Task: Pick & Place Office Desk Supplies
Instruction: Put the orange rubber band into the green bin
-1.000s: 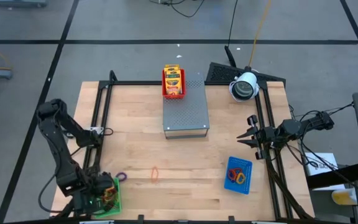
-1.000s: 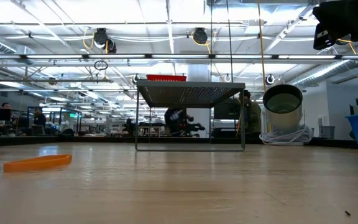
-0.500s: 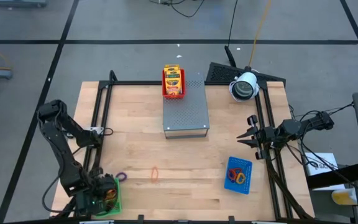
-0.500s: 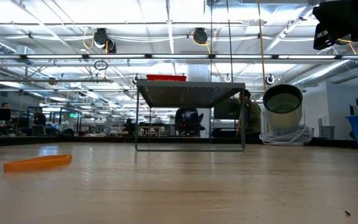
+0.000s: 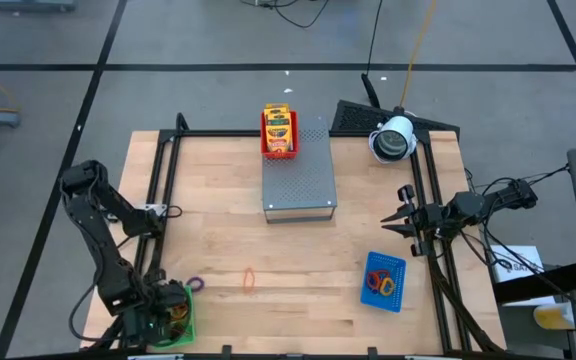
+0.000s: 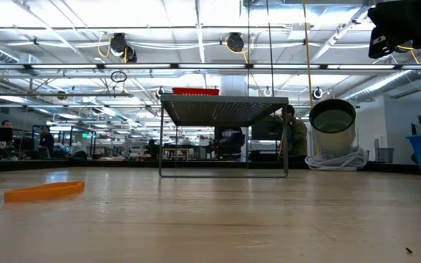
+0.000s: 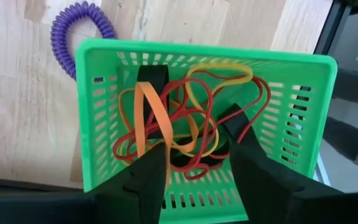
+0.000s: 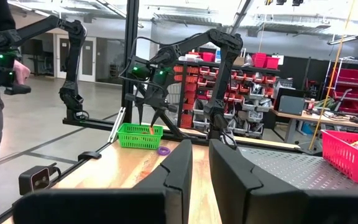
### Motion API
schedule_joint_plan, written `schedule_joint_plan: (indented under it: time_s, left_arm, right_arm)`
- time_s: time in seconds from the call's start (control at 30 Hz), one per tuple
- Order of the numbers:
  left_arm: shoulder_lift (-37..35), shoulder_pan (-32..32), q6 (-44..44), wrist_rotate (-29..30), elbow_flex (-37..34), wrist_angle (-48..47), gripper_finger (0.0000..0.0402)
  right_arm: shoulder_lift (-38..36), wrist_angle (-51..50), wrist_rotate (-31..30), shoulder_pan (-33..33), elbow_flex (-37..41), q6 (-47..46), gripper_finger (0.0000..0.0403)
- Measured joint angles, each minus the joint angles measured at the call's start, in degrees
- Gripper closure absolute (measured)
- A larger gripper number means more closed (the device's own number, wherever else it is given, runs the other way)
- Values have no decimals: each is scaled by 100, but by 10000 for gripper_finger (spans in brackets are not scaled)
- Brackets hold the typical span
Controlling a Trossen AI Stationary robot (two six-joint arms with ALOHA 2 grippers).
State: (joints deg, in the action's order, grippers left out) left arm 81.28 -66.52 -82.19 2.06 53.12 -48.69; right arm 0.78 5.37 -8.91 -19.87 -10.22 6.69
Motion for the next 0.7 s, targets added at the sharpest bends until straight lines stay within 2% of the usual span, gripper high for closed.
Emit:
schedule_joint_plan:
  time_s: [0.7]
  left_arm:
    - [-2,132,183,229,529,-226,213]
  right_arm:
    - [-1,0,-1,1,0,-1,358]
